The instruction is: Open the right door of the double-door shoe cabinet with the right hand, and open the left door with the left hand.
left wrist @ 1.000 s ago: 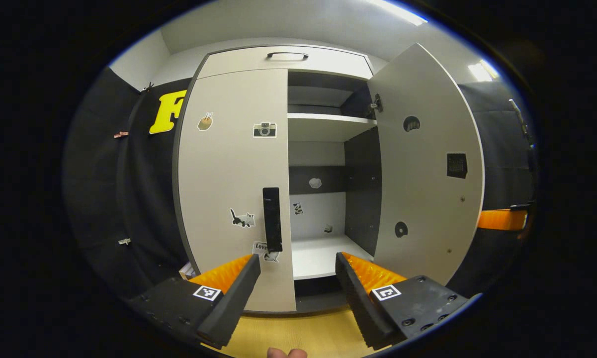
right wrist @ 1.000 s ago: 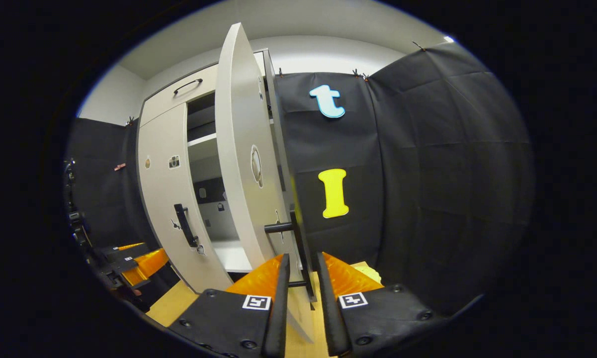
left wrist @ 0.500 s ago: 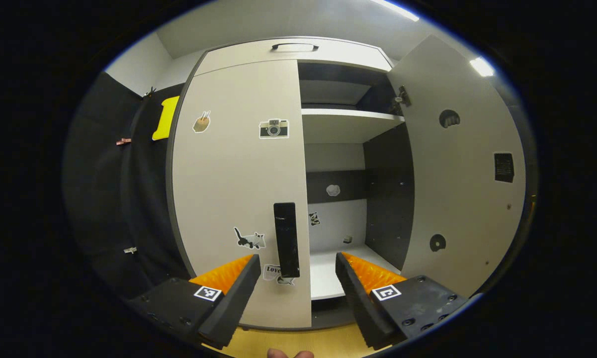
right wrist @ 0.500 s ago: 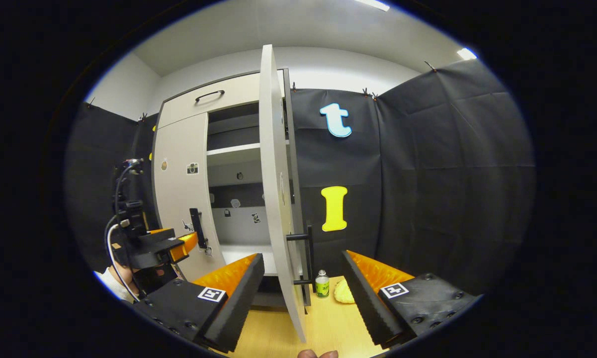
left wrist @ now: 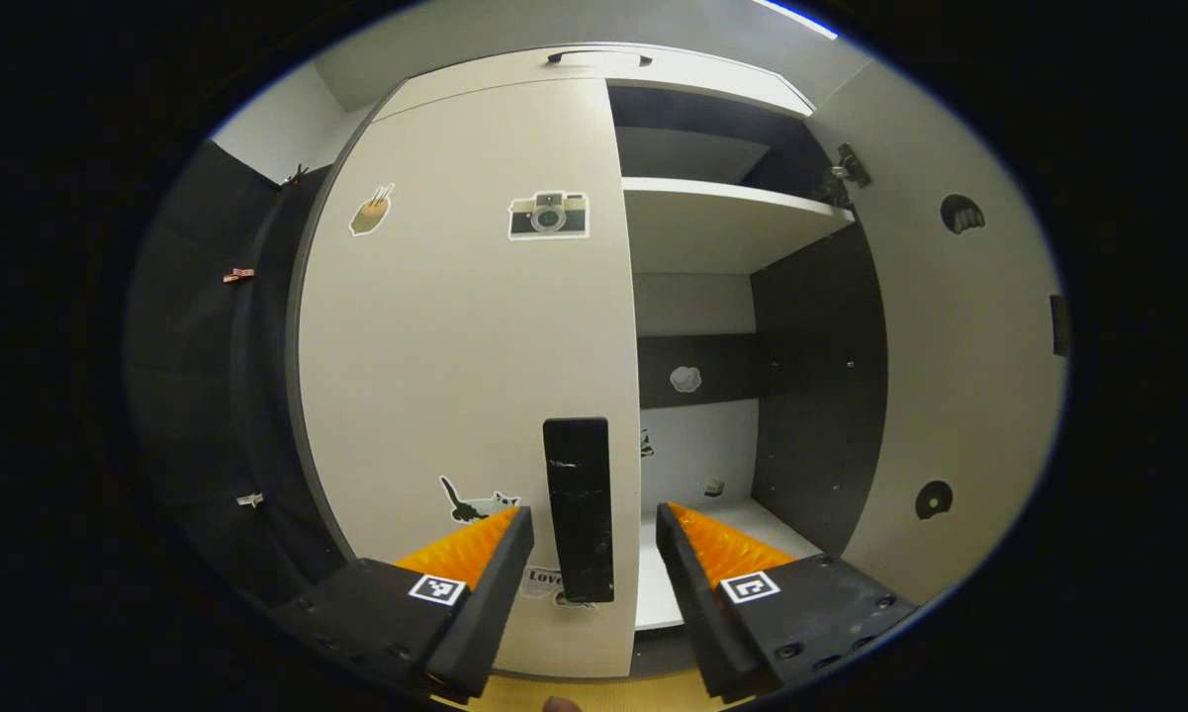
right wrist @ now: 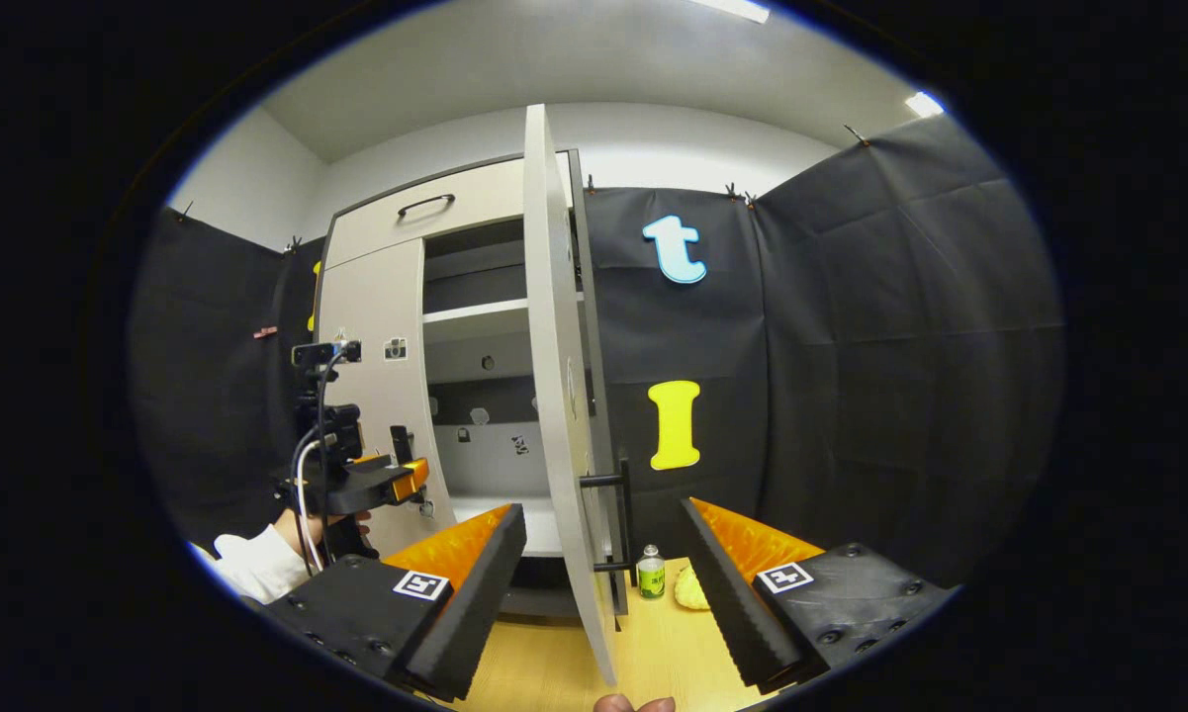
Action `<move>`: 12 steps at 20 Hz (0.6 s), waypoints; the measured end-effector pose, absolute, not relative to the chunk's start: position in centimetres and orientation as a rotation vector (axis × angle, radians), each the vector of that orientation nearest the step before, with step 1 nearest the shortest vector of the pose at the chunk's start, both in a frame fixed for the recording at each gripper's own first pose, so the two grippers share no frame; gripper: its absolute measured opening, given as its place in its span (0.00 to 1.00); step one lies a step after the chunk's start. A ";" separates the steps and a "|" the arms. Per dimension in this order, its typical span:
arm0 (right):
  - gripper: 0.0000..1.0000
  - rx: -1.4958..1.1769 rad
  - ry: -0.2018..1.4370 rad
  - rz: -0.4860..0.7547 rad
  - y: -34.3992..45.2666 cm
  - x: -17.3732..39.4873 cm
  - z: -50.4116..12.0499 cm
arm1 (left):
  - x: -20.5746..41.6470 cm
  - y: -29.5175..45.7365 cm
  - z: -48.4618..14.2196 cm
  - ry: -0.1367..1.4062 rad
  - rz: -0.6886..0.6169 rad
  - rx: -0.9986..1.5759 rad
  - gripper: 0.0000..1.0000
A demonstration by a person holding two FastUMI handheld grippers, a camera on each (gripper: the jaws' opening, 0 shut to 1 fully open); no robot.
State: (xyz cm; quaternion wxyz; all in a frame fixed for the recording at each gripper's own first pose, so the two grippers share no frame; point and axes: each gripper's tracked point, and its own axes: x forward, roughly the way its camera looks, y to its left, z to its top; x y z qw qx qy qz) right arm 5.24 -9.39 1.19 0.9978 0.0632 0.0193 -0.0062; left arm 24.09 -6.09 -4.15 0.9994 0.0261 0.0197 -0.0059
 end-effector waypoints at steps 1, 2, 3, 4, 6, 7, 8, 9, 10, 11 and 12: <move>0.97 0.120 0.034 -0.019 -9.8 5.3 1.2 | 24.6 -6.0 -4.3 0.040 -0.004 0.057 0.74; 0.97 0.111 0.031 -0.022 -10.1 5.4 1.3 | 25.0 -5.9 -4.4 0.038 0.005 0.066 0.67; 0.97 0.105 0.029 -0.026 -10.3 5.5 1.3 | 25.4 -5.7 -4.6 0.041 0.017 0.076 0.64; 0.97 0.102 0.028 -0.024 -10.4 5.5 1.3 | 25.7 -5.4 -4.7 0.041 0.035 0.084 0.55; 0.97 0.099 0.028 -0.023 -10.6 5.6 1.2 | 26.3 -5.4 -4.9 0.047 0.039 0.060 0.43; 0.97 0.095 0.029 -0.023 -10.8 5.6 1.2 | 26.4 -5.4 -4.9 0.044 0.044 0.047 0.40; 0.97 0.091 0.030 -0.026 -10.9 5.7 1.1 | 26.5 -5.3 -5.0 0.045 0.050 0.038 0.37; 0.97 0.089 0.031 -0.027 -11.1 5.5 1.1 | 26.5 -5.3 -5.3 0.054 0.054 0.033 0.36; 0.97 0.088 0.030 -0.030 -11.2 5.2 1.2 | 26.6 -5.4 -5.8 0.071 0.057 0.036 0.36; 0.97 0.089 0.027 -0.031 -11.4 5.1 1.4 | 26.6 -5.3 -5.6 0.059 0.058 0.038 0.37; 0.97 0.090 0.026 -0.032 -11.4 4.9 1.5 | 26.6 -5.4 -5.8 0.068 0.053 0.033 0.36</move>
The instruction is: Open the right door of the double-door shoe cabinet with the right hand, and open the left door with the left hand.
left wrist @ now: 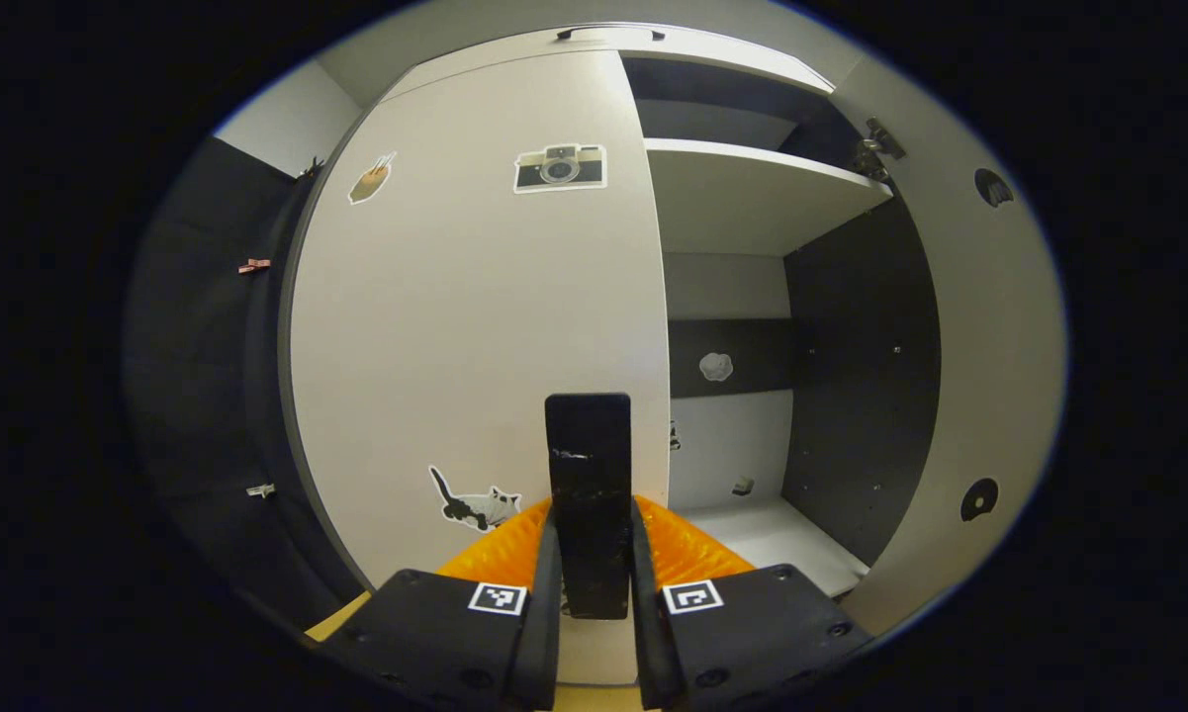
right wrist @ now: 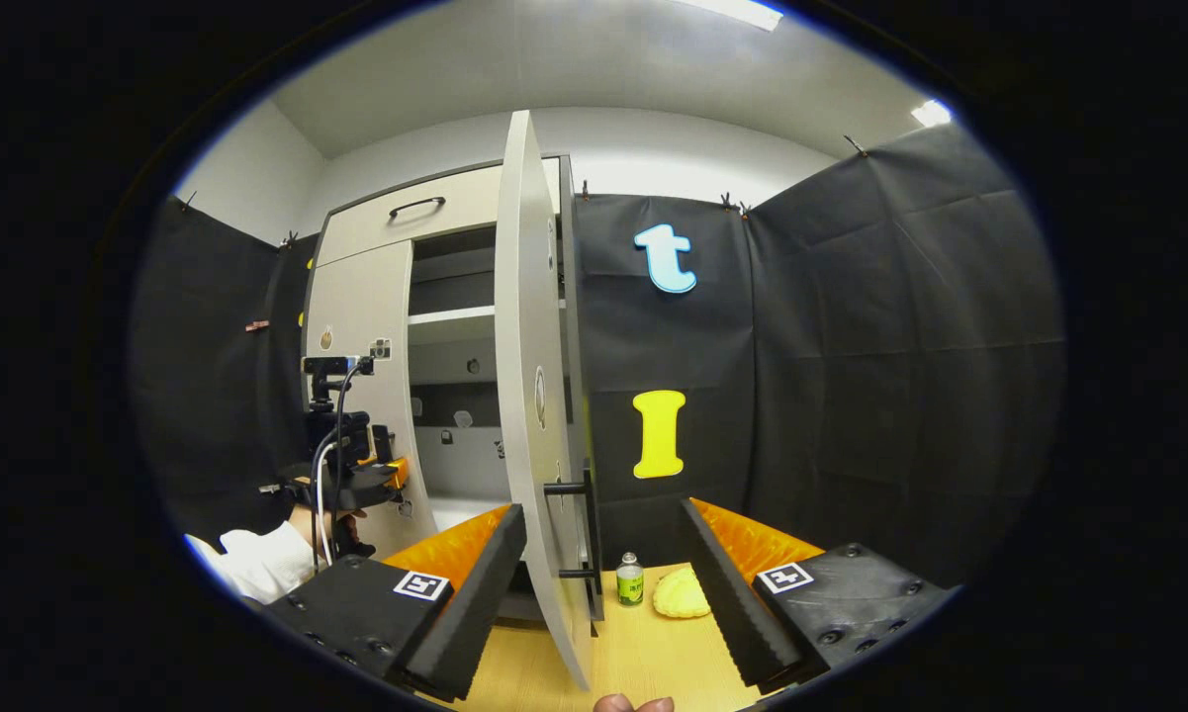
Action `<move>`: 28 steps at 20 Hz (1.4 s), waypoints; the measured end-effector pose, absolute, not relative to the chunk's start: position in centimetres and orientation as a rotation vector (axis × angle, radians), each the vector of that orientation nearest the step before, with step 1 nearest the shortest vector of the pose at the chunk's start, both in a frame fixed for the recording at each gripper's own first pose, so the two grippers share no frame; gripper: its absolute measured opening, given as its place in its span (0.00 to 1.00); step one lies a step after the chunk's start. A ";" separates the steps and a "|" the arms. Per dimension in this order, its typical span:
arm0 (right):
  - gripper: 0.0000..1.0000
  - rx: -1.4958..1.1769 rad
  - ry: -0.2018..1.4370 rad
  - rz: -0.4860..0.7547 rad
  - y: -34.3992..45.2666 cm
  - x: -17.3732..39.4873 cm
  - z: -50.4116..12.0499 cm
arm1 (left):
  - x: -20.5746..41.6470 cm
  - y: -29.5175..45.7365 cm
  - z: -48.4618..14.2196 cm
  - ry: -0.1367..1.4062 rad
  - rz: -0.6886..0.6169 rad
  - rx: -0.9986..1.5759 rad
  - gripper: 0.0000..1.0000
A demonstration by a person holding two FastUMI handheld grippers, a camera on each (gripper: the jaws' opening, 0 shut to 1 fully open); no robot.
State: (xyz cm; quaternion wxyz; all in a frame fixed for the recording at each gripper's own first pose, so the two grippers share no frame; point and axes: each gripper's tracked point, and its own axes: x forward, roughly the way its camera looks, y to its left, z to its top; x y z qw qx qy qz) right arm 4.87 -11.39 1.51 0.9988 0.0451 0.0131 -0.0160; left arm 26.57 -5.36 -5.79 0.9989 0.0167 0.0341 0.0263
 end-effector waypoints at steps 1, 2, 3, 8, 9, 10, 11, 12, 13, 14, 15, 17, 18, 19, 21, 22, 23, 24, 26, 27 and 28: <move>0.97 0.092 0.025 -0.031 -11.4 4.7 1.6 | 26.6 -5.5 -5.8 0.077 0.038 0.030 0.37; 0.97 0.094 0.023 -0.031 -11.2 4.6 1.8 | 26.5 -5.5 -5.8 0.091 0.027 0.020 0.34; 0.97 0.096 0.020 -0.026 -11.0 4.3 2.0 | 26.4 -5.4 -5.8 0.102 0.023 0.007 0.31; 0.97 0.076 0.002 -0.008 -9.5 3.3 2.8 | 24.5 -5.1 -5.7 0.113 0.000 -0.006 0.19; 0.97 0.072 0.001 -0.005 -9.1 3.1 2.8 | 23.3 -4.8 -5.7 0.113 -0.018 -0.020 0.18; 0.97 0.074 0.002 -0.002 -8.5 3.0 2.8 | 22.2 -4.5 -5.6 0.117 -0.035 -0.026 0.18; 0.97 0.079 0.004 0.004 -7.9 2.8 2.8 | 21.3 -4.0 -5.9 0.117 -0.049 -0.027 0.18; 0.97 0.084 0.002 0.012 -7.1 2.4 2.8 | 20.2 -3.7 -5.9 0.117 -0.061 -0.021 0.18; 0.96 0.086 0.006 0.019 -6.3 2.5 2.8 | 19.3 -3.3 -5.9 0.114 -0.072 -0.016 0.18; 0.97 0.085 0.007 0.026 -5.6 2.4 2.7 | 18.5 -2.9 -5.9 0.114 -0.082 -0.018 0.18; 0.97 0.080 0.009 0.031 -4.8 2.3 2.6 | 17.6 -2.3 -6.0 0.116 -0.094 -0.026 0.18; 0.97 0.067 0.013 0.042 -3.3 2.2 2.5 | 16.0 -1.4 -6.0 0.122 -0.115 -0.041 0.18; 0.97 0.061 0.014 0.047 -2.5 2.0 2.3 | 15.5 -0.9 -5.8 0.123 -0.122 -0.036 0.18; 0.97 0.057 0.017 0.050 -1.8 1.9 2.3 | 14.9 -0.5 -5.8 0.123 -0.128 -0.033 0.18; 0.97 0.053 0.020 0.049 -0.8 1.9 2.3 | 13.8 0.1 -5.7 0.123 -0.137 -0.039 0.17; 0.97 0.054 0.021 0.046 -0.4 1.9 2.2 | 13.2 0.5 -5.7 0.122 -0.139 -0.048 0.18; 0.97 0.057 0.022 0.044 0.1 1.8 2.2 | 12.7 1.0 -5.8 0.120 -0.142 -0.052 0.18; 0.97 0.060 0.026 0.042 0.4 1.8 2.1 | 12.2 1.5 -5.7 0.118 -0.144 -0.054 0.18; 0.98 0.071 0.037 0.037 1.2 1.7 1.8 | 11.4 2.3 -5.7 0.120 -0.146 -0.058 0.17; 0.98 0.077 0.040 0.035 1.5 1.6 1.7 | 11.0 2.9 -5.8 0.122 -0.148 -0.063 0.18; 0.98 0.080 0.040 0.032 1.9 1.5 1.7 | 10.5 3.4 -5.7 0.120 -0.150 -0.064 0.18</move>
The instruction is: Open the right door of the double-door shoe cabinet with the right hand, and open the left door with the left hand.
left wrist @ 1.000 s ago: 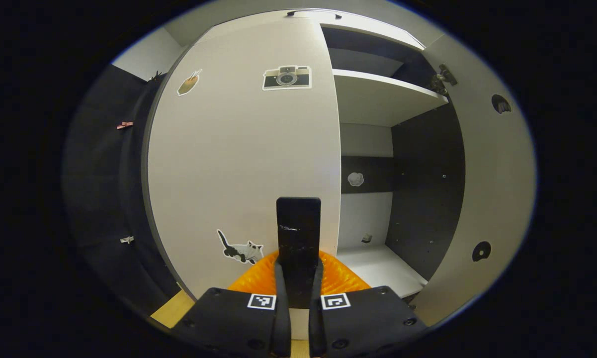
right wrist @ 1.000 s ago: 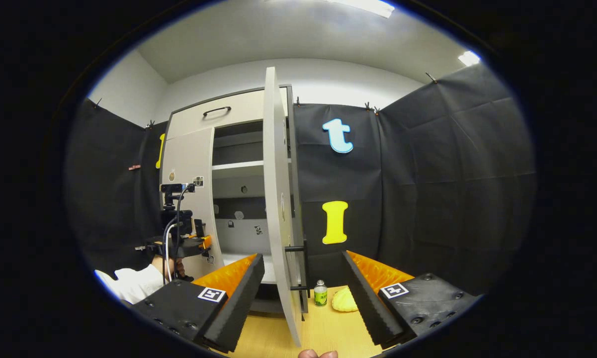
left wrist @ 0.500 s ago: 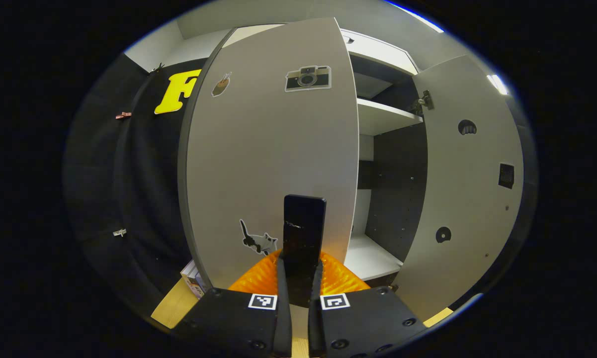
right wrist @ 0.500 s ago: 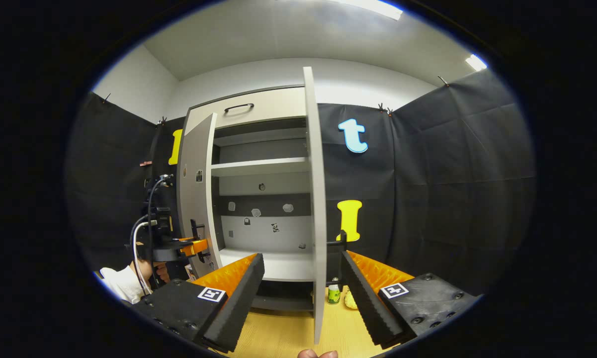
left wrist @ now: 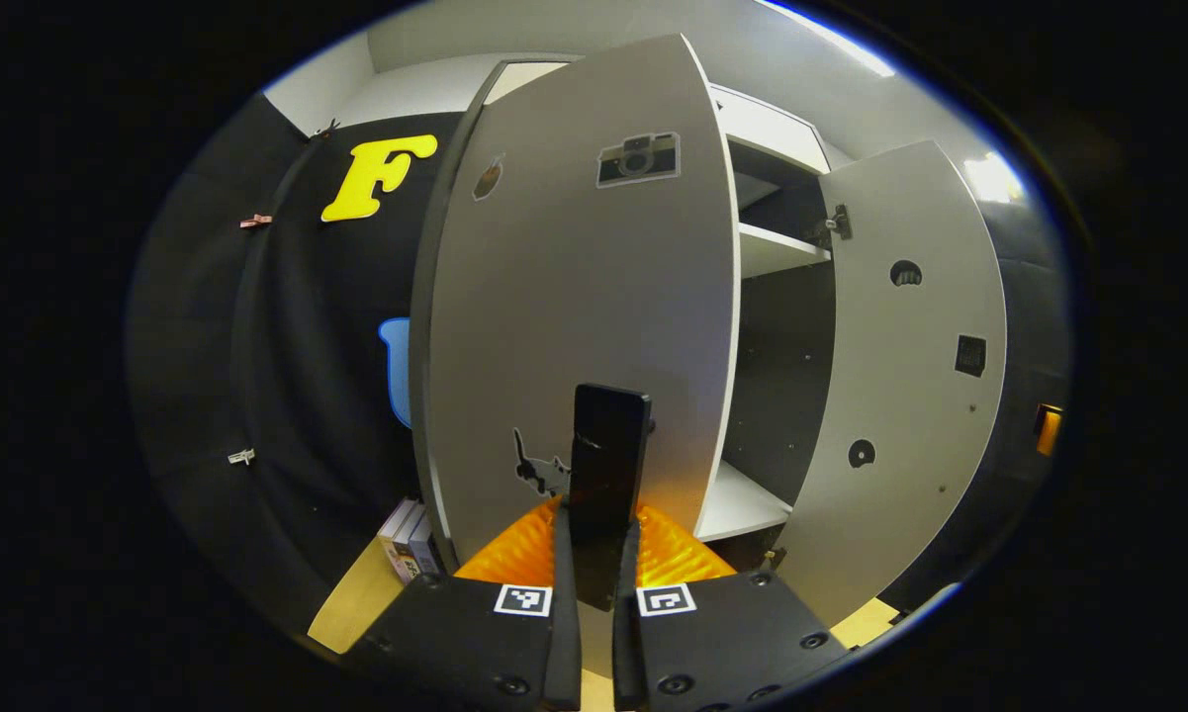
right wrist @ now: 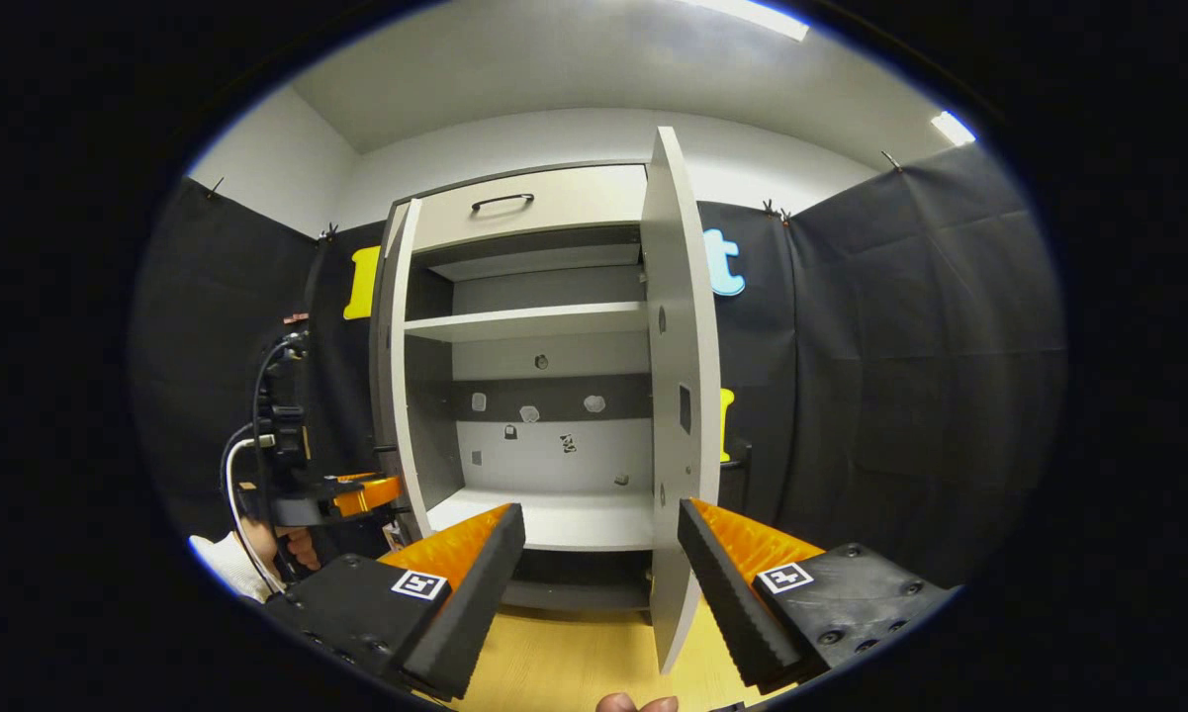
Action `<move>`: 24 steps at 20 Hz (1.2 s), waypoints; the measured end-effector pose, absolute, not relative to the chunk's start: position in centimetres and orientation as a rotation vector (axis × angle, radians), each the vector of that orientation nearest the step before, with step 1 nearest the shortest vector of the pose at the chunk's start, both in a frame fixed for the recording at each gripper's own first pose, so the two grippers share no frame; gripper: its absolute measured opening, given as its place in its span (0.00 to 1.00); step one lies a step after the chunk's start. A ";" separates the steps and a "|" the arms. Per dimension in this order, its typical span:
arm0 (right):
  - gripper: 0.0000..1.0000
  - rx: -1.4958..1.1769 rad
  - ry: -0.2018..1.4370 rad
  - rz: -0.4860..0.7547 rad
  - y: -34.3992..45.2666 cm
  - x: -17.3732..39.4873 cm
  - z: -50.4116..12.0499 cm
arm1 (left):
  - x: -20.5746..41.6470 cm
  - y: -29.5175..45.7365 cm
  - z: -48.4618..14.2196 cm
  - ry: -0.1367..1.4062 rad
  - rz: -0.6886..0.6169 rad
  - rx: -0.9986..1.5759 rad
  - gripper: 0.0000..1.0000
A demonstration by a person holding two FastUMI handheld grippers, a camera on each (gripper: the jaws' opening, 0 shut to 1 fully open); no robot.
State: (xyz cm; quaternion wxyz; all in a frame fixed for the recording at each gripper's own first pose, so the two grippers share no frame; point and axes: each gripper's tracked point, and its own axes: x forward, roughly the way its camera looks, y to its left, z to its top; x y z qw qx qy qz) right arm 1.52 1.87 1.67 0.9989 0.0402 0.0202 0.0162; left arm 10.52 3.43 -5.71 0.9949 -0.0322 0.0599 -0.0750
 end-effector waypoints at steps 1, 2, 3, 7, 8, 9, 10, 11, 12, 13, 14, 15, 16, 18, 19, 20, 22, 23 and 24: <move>0.98 0.081 0.040 0.029 2.1 1.5 1.7 | 10.2 3.9 -5.8 0.120 -0.152 -0.065 0.17; 0.98 0.081 0.037 0.027 2.4 1.5 1.8 | 9.8 4.4 -5.8 0.119 -0.156 -0.066 0.17; 0.98 0.080 0.037 0.025 2.7 1.5 1.8 | 9.5 4.8 -5.8 0.119 -0.159 -0.066 0.17; 0.98 0.080 0.043 0.038 4.8 1.2 1.4 | 8.5 6.6 -5.8 0.130 -0.171 -0.077 0.17; 0.98 0.078 0.049 0.045 5.4 1.3 1.2 | 8.2 7.1 -5.7 0.128 -0.168 -0.080 0.17; 0.98 0.075 0.053 0.051 5.9 1.4 1.1 | 8.0 7.7 -5.7 0.125 -0.164 -0.084 0.17; 0.98 0.072 0.055 0.055 6.4 1.4 1.0 | 7.8 8.2 -5.7 0.124 -0.162 -0.088 0.17; 0.98 0.071 0.055 0.060 6.7 1.4 1.0 | 7.6 8.6 -5.8 0.123 -0.165 -0.087 0.17; 0.98 0.073 0.057 0.066 7.2 1.4 0.9 | 7.3 9.1 -5.7 0.122 -0.168 -0.085 0.17; 0.98 0.077 0.059 0.074 7.6 1.3 0.9 | 7.1 9.5 -5.8 0.121 -0.166 -0.090 0.17; 0.98 0.080 0.062 0.080 8.1 1.3 0.8 | 7.0 10.0 -5.7 0.119 -0.163 -0.095 0.17; 0.98 0.080 0.065 0.086 8.4 1.2 0.7 | 6.8 10.7 -5.7 0.118 -0.158 -0.102 0.17; 0.98 0.078 0.068 0.091 8.7 1.3 0.7 | 6.7 11.3 -5.7 0.117 -0.154 -0.109 0.17; 0.98 0.072 0.074 0.101 9.4 1.2 0.4 | 6.6 12.3 -5.7 0.114 -0.152 -0.124 0.17; 0.98 0.070 0.078 0.106 9.8 1.2 0.2 | 6.5 12.9 -5.8 0.114 -0.155 -0.130 0.17; 0.98 0.069 0.081 0.110 10.1 1.1 0.1 | 6.4 13.4 -5.7 0.113 -0.160 -0.139 0.17; 0.98 0.067 0.086 0.117 10.5 1.1 0.0 | 6.3 14.9 -5.7 0.114 -0.159 -0.159 0.16; 0.98 0.065 0.091 0.122 10.8 1.0 -0.2 | 6.3 15.9 -5.7 0.115 -0.148 -0.167 0.16; 0.98 0.065 0.094 0.126 11.0 0.9 -0.3 | 6.3 16.9 -5.7 0.117 -0.127 -0.170 0.16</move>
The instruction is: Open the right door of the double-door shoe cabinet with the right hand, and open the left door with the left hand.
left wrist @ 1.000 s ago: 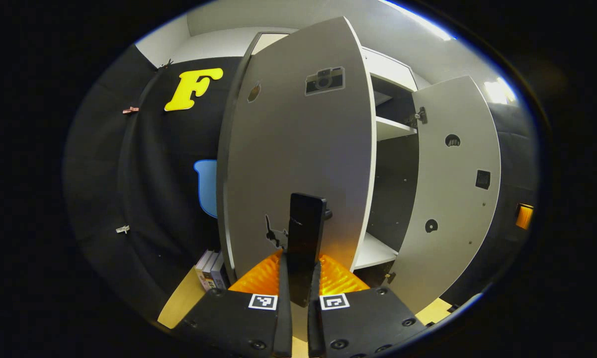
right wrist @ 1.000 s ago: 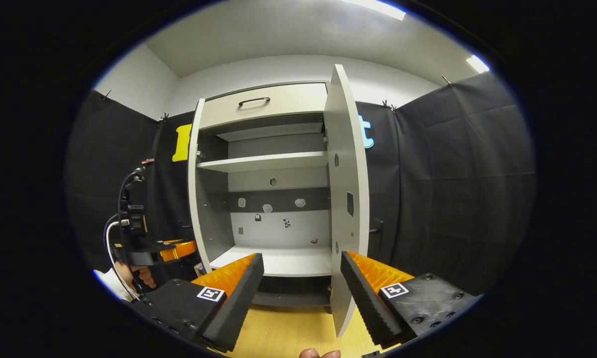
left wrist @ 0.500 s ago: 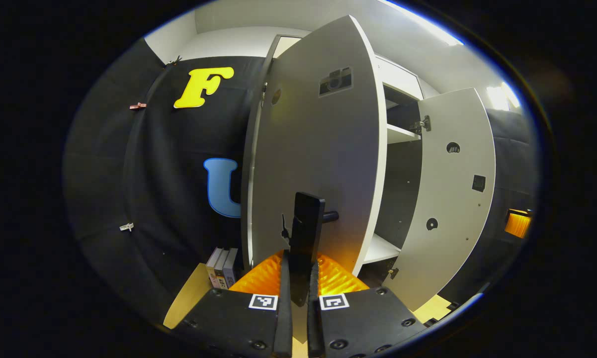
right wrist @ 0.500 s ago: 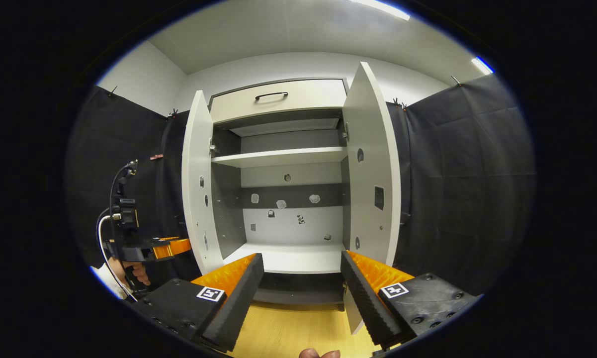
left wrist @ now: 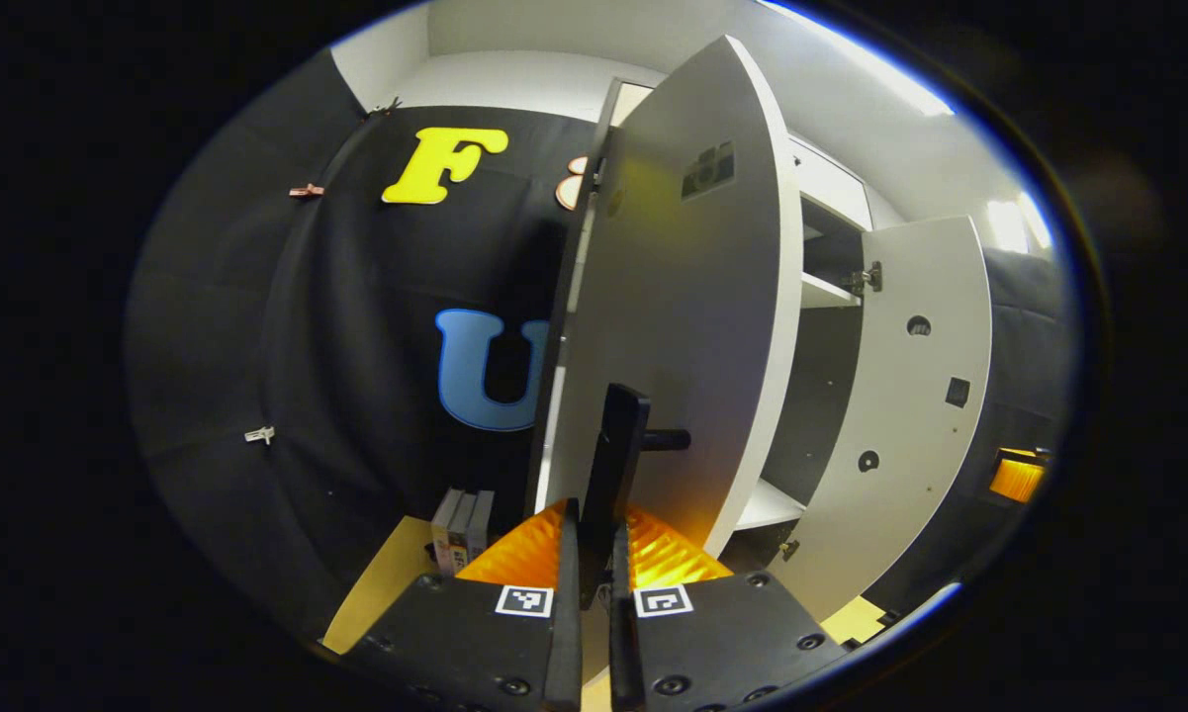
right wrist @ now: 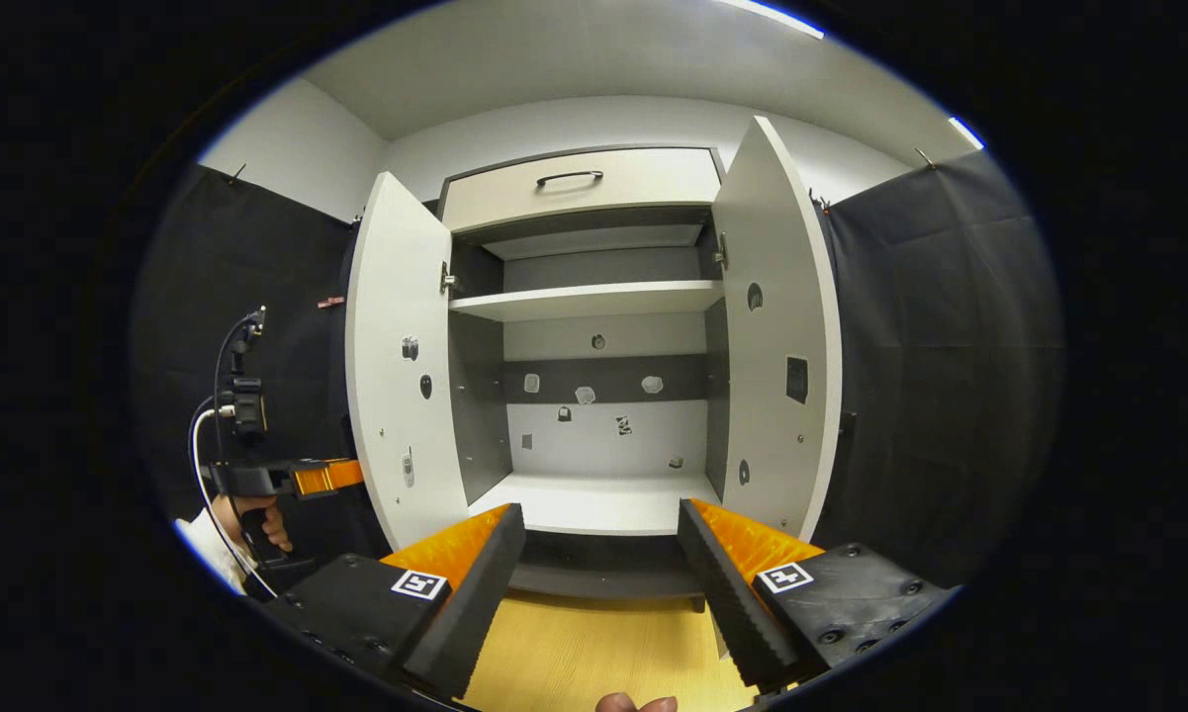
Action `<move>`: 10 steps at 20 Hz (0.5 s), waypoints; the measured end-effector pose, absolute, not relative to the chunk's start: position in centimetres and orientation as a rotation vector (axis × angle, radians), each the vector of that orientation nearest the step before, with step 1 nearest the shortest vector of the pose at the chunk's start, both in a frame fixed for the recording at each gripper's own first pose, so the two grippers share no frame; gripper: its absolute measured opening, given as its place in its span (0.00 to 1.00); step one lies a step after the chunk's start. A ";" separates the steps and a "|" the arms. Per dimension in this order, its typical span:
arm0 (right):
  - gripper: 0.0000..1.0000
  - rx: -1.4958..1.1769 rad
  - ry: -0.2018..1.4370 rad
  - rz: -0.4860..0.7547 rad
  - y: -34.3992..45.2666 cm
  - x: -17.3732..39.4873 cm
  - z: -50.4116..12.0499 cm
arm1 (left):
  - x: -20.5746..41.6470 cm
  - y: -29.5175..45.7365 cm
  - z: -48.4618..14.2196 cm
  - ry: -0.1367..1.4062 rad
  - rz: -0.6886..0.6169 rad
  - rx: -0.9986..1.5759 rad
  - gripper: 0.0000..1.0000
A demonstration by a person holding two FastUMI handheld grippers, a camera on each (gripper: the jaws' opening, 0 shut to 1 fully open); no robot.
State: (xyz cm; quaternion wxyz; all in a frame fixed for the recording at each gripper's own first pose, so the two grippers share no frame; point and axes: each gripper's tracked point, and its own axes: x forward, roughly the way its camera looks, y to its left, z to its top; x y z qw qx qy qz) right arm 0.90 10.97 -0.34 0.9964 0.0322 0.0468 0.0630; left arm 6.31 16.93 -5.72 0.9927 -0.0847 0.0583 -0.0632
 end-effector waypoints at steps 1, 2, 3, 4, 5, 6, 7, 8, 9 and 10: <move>0.98 0.065 0.096 0.130 11.1 0.9 -0.4 | 6.3 17.9 -5.8 0.118 -0.100 -0.166 0.15; 0.98 0.068 0.098 0.133 11.2 0.9 -0.5 | 6.2 19.1 -5.8 0.121 -0.067 -0.154 0.14; 0.98 0.071 0.100 0.136 11.4 0.8 -0.5 | 6.4 20.8 -5.5 0.111 -0.053 -0.141 0.13; 0.98 0.071 0.101 0.136 11.3 0.8 -0.6 | 6.6 20.5 -5.6 0.133 -0.099 -0.158 0.08; 0.98 0.069 0.103 0.137 11.2 0.7 -0.6 | 6.2 19.7 -5.9 0.139 -0.119 -0.176 0.08; 0.98 0.068 0.103 0.135 11.2 0.7 -0.7 | 6.4 19.6 -6.0 0.141 -0.130 -0.183 0.12; 0.98 0.068 0.104 0.135 11.3 0.7 -0.7 | 6.4 20.0 -6.1 0.146 -0.128 -0.179 0.12; 0.98 0.070 0.105 0.134 11.2 0.7 -0.7 | 6.4 20.2 -6.2 0.148 -0.120 -0.173 0.13; 0.98 0.073 0.105 0.131 10.9 0.6 -0.7 | 6.5 20.1 -6.3 0.151 -0.114 -0.168 0.12; 0.98 0.074 0.106 0.130 10.7 0.5 -0.7 | 6.5 20.0 -6.4 0.155 -0.114 -0.166 0.12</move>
